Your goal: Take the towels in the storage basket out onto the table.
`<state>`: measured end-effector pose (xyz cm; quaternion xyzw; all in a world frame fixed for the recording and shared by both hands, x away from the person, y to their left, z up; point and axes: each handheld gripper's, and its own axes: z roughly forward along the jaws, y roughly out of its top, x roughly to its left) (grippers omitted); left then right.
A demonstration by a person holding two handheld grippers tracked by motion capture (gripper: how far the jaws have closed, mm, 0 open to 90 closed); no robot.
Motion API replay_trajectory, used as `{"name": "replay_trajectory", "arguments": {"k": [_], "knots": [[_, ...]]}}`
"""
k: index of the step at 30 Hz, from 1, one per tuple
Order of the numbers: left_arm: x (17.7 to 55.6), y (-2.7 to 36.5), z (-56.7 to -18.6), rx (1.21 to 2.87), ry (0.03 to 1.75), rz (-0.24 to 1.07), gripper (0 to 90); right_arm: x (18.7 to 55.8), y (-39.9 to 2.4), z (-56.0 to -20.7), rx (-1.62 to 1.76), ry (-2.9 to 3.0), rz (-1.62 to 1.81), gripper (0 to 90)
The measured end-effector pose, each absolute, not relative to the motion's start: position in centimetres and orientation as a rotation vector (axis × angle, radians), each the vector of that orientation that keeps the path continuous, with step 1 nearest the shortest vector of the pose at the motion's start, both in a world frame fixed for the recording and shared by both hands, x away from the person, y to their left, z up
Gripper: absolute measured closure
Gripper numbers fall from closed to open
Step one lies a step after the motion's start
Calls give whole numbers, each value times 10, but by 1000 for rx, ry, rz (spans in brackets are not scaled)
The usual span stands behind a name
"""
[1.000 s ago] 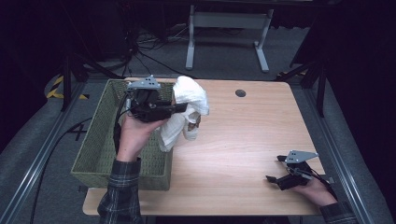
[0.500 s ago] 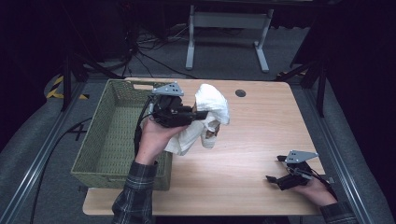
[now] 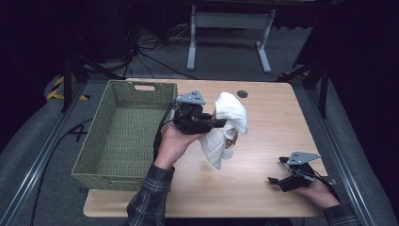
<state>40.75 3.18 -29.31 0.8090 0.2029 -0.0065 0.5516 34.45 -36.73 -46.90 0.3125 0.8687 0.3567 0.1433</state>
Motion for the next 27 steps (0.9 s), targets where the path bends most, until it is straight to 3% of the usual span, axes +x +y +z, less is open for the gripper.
{"name": "replay_trajectory", "arguments": {"k": [27], "knots": [[406,-49,-358,2072,371,-104,787,344,-367,-469,904,2507,1031,29]]}}
